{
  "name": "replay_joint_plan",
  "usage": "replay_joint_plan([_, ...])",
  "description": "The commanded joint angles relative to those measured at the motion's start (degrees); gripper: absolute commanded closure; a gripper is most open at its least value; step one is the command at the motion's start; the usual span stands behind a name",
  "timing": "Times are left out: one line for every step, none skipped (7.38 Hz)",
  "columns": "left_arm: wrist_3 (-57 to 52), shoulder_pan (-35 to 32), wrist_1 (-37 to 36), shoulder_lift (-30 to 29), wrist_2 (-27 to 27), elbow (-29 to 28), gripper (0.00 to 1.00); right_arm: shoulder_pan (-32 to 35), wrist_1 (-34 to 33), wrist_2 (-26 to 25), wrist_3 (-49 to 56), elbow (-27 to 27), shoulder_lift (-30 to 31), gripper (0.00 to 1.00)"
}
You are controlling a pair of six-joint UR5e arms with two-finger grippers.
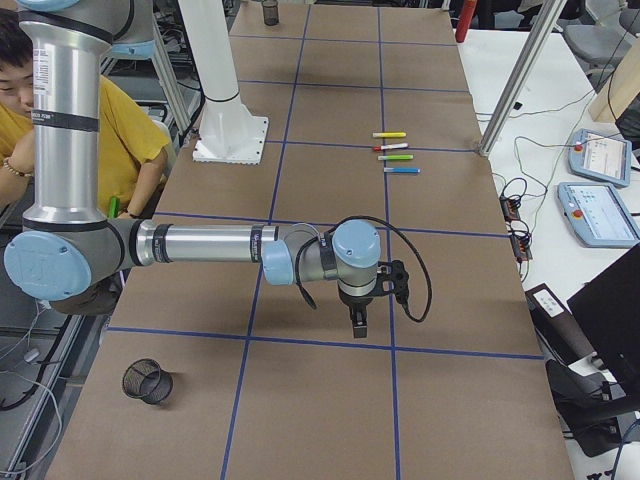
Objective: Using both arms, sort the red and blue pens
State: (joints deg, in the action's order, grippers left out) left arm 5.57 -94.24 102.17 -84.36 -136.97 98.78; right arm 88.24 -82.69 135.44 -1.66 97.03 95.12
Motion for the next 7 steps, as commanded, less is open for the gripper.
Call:
replay_joint_plan([14.8, 0.1, 0.0, -1.1, -0.1, -0.6, 0.0, 0.0, 0.1, 0.0, 0.0, 0.0, 0.0, 0.0])
replay_joint_plan([20.0, 0.1, 0.3, -1.3, -1.2, -0.3, 0.0, 0.0, 0.1, 0.0, 0.0, 0.0, 0.0, 0.0])
replay_joint_plan([20.0, 0.1, 1.4, -1.7, -5.2, -0.7, 0.0, 0.0, 0.1, 0.0, 0.1, -0.1, 0.0, 0.0])
replay_joint_plan([19.7, 0.1, 4.8, -1.3, -5.7, -1.0, 0.0, 0.0, 0.1, 0.0, 0.1, -0.2, 0.0, 0.0])
replay_joint_plan([19.7, 0.1, 9.1, -0.8, -5.7, -1.5, 0.0, 0.0, 0.1, 0.0, 0.0, -0.3, 0.0, 0.0])
replay_joint_plan([19.7, 0.1, 10.9, -0.5, -5.2, -1.6, 0.0, 0.0, 0.1, 0.0, -0.1, -0.3, -0.1, 0.0])
replay_joint_plan([19.7, 0.2, 10.5, -1.2, -5.1, -1.7, 0.0, 0.0, 0.1, 0.0, -0.1, -0.3, -0.1, 0.0])
